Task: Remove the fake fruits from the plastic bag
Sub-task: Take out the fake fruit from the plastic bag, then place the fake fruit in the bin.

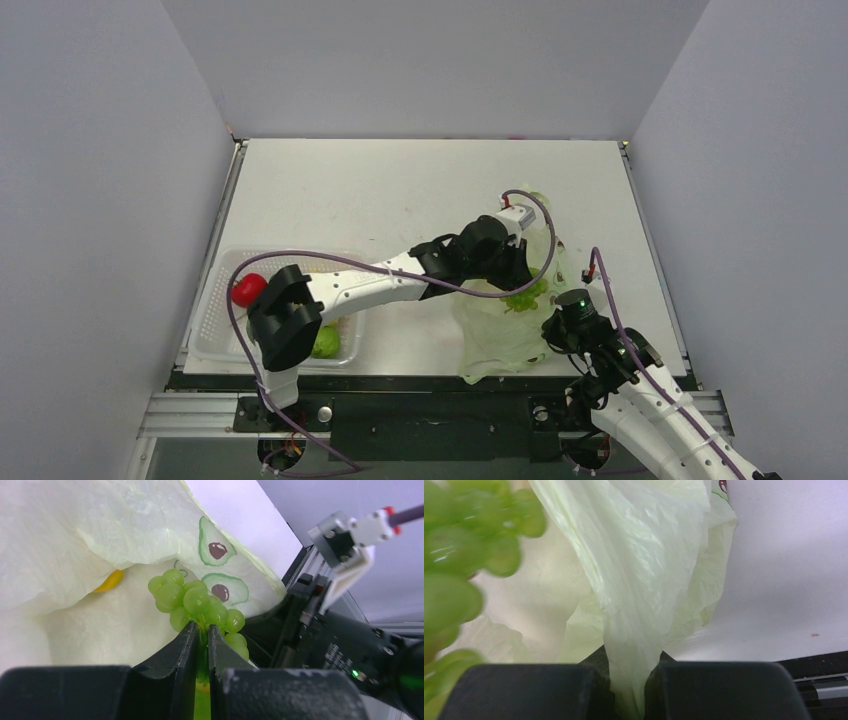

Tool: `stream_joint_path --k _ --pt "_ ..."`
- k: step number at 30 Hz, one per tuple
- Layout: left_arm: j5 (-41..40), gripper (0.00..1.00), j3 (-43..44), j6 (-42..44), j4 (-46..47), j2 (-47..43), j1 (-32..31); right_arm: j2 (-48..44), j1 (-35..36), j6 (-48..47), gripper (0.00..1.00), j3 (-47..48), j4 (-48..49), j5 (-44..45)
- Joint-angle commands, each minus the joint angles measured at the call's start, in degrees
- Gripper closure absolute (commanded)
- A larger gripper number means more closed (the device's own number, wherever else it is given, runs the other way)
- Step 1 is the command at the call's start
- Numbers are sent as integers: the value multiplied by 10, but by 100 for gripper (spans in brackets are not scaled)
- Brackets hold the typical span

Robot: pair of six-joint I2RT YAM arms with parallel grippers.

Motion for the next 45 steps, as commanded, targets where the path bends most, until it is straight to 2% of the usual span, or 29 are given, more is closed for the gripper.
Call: stream_joint_path --k 1,4,10,14,18,20,22,24,28,34,39,40,42,43,44,45 --pt "-22 100 -15 36 -21 -108 0 -7 -4 3 100 13 13 21" --pt "-35 100 -31 49 -36 -158 3 -5 -5 3 100 11 17 23" --pt "-176 100 -92 71 -123 -292 20 1 -8 1 100 14 18 19" --pt "-303 100 -158 23 -229 -380 70 -1 -9 0 100 16 19 18" --pt "-472 100 -211 -61 -345 -457 124 -2 -11 -1 100 15 21 15" --pt "-526 100 -246 -94 -376 -499 151 0 -11 -3 100 14 22 13" --pt "-554 100 -279 -105 -386 -538 187 0 -12 -4 100 14 23 9" --pt "-553 100 -301 -107 -385 -571 255 1 -13 -6 100 15 24 7" --pt "-527 100 -335 -115 -347 -567 329 -6 -13 -6 100 17 20 7" --pt "-538 100 -363 -167 -317 -503 357 -15 -13 -2 100 22 17 11" --pt "-555 99 -398 -208 -298 -488 360 -3 -13 -7 100 30 17 6" --pt "-555 96 -402 -209 -293 -491 360 -2 -13 -9 100 33 16 6" --pt "-555 78 -418 -206 -273 -498 362 1 -13 -15 100 41 14 4" --pt "-553 60 -429 -203 -256 -502 364 2 -13 -20 100 46 14 3" --pt "-551 50 -434 -196 -249 -512 364 2 -13 -23 100 49 9 4" --pt "-548 32 -442 -191 -236 -521 366 2 -13 -27 100 56 6 9"
